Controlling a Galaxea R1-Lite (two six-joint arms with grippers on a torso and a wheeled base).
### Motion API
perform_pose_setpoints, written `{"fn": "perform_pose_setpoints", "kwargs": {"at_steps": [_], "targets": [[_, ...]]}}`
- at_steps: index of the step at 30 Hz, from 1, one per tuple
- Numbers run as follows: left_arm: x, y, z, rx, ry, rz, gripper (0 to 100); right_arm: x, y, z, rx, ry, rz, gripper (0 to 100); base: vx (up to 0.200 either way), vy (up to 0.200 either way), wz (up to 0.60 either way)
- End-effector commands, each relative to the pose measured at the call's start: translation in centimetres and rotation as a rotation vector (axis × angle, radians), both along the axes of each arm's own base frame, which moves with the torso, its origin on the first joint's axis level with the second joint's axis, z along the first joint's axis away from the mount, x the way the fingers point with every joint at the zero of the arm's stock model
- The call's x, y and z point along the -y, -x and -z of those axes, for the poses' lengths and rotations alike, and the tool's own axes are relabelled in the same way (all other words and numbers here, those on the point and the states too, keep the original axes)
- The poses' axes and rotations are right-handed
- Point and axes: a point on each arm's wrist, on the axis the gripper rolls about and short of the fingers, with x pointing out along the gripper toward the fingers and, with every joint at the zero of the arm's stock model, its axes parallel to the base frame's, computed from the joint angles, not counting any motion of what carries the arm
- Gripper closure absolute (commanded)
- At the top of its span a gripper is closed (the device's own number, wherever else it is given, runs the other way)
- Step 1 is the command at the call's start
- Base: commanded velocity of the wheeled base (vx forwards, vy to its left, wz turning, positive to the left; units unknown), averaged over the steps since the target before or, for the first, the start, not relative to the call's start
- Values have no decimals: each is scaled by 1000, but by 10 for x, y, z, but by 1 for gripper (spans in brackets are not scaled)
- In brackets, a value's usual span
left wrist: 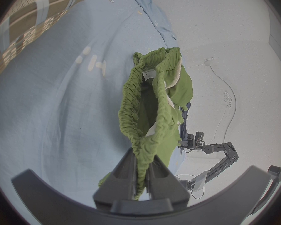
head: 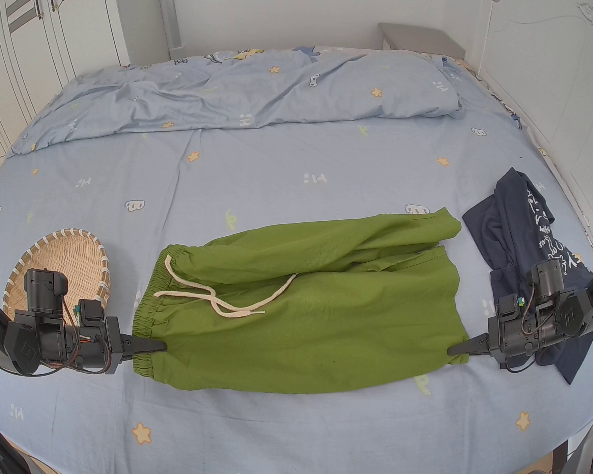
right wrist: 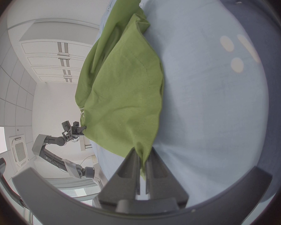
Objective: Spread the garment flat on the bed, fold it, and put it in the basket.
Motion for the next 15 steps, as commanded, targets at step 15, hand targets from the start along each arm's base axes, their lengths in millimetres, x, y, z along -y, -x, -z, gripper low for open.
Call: {"fn": "perform_pose_setpoints", "kwargs": {"at_steps": [15], "targets": [[-7, 20, -12, -185, 18, -27, 100, -1, 48, -29, -1, 12, -6, 100, 0, 0, 0]]}}
